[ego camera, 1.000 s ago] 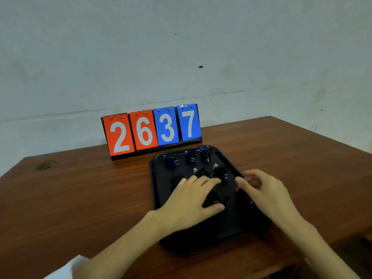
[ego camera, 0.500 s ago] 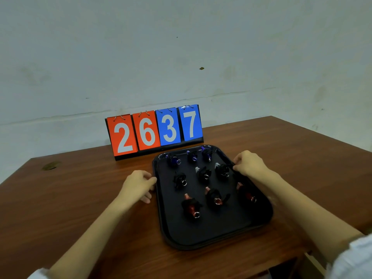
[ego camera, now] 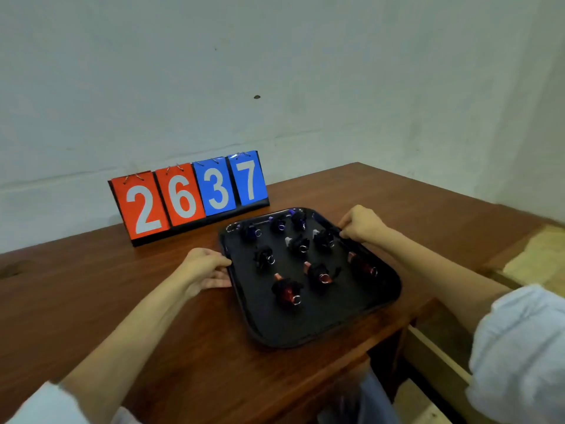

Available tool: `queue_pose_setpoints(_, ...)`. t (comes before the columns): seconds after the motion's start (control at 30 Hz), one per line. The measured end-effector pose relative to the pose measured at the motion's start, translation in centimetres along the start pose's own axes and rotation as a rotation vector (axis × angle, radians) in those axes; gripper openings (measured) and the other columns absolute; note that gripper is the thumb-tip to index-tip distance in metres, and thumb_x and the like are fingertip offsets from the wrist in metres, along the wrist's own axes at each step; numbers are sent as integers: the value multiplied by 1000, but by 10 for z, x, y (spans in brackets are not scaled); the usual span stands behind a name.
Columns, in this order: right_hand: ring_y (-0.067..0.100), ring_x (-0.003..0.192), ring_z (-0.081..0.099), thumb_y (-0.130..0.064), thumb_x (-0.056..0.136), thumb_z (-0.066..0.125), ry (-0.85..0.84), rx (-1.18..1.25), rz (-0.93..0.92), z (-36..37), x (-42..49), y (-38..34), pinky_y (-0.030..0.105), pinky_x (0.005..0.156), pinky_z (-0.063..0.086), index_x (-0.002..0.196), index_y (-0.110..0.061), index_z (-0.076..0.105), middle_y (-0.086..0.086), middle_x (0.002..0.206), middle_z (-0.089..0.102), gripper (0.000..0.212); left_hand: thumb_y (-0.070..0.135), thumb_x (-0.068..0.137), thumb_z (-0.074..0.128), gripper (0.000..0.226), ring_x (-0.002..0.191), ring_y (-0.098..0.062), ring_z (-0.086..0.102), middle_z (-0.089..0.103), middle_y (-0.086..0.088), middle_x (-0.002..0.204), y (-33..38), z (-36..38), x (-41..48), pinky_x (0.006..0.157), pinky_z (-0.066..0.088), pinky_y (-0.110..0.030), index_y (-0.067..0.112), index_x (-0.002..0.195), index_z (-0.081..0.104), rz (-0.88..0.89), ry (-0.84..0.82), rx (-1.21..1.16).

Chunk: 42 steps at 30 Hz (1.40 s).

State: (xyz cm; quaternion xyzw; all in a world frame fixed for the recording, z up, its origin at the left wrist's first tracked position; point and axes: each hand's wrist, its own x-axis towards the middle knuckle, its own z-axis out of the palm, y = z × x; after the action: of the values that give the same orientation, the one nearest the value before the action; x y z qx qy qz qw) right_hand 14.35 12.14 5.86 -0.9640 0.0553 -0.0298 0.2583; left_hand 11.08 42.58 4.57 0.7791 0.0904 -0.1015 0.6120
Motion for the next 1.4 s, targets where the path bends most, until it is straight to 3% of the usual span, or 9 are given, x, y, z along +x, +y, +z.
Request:
queue_pose_setpoints(0.17, 26, 89, 66, -4, 80, 63, 92, -14, 77, -35, -40, 34, 37, 82, 55, 100, -6, 71, 12, 98, 71, 22, -4, 90, 51, 6, 52, -22, 65, 64, -18, 80, 20, 38, -21, 44, 55, -28, -3, 89, 57, 51, -192, -43)
queue_pose_setpoints(0.3, 26, 88, 66, -5, 80, 63, 177, -69, 165, -72, -83, 77, 36, 81, 55, 102, -8, 71, 11, 96, 71, 23, -4, 91, 47, 16, 54, -22, 67, 68, -21, 85, 24, 88, -40, 46, 54, -27, -7, 99, 60, 87, -373, -22)
queue_pose_setpoints(0.53, 25, 88, 66, -5, 78, 64, 213, -117, 387, -125, -167, 161, 32, 78, 55, 98, -14, 73, 8, 95, 71, 24, -6, 89, 50, 15, 67, -29, 67, 68, -22, 91, 19, 191, -79, 51, 56, -31, -3, 94, 63, 33, -596, -69)
queue_pose_setpoints(0.7, 20, 87, 65, -5, 80, 65, 259, -140, 487, -150, -231, 229, 32, 77, 55, 102, -12, 71, 9, 96, 71, 24, -7, 86, 53, 13, 63, -28, 69, 68, -20, 80, 12, 267, -115, 53, 56, -33, -4, 88, 66, 16, -744, -44)
queue_pose_setpoints(0.8, 17, 83, 62, -2, 80, 64, 288, -123, 534, -161, -264, 270, 24, 70, 50, 103, -11, 70, 10, 98, 70, 26, -6, 87, 53, 16, 64, -27, 68, 71, -17, 78, 6, 308, -133, 56, 57, -34, -3, 96, 65, 12, -837, -27)
queue_pose_setpoints(0.87, 16, 81, 61, -2, 81, 64, 290, -118, 567, -166, -281, 293, 22, 68, 48, 105, -10, 69, 10, 99, 70, 26, -4, 87, 53, 24, 71, -29, 69, 71, -19, 91, -2, 332, -137, 61, 58, -37, 0, 111, 59, 5, -885, -15)
queue_pose_setpoints(0.97, 13, 78, 62, -6, 81, 65, 268, -140, 607, -163, -298, 320, 19, 64, 47, 106, -12, 69, 7, 98, 70, 26, -2, 87, 55, 39, 77, -28, 71, 66, -21, 106, -18, 362, -137, 63, 58, -36, 3, 124, 45, -40, -896, 1)
queue_pose_setpoints(1.1, 4, 69, 57, -9, 81, 65, 240, -140, 636, -148, -308, 346, 12, 53, 39, 105, -14, 69, 4, 98, 70, 25, -4, 87, 54, 41, 78, -28, 70, 62, -21, 108, -36, 387, -134, 64, 58, -39, 3, 124, 39, -97, -866, 51)
queue_pose_setpoints(1.4, 10, 84, 62, -13, 81, 67, 202, -111, 668, -112, -279, 370, 20, 70, 52, 107, -14, 67, 2, 104, 68, 26, -6, 89, 49, 34, 74, -26, 66, 58, -20, 108, -49, 393, -105, 62, 58, -41, 3, 120, 37, -138, -767, 154)
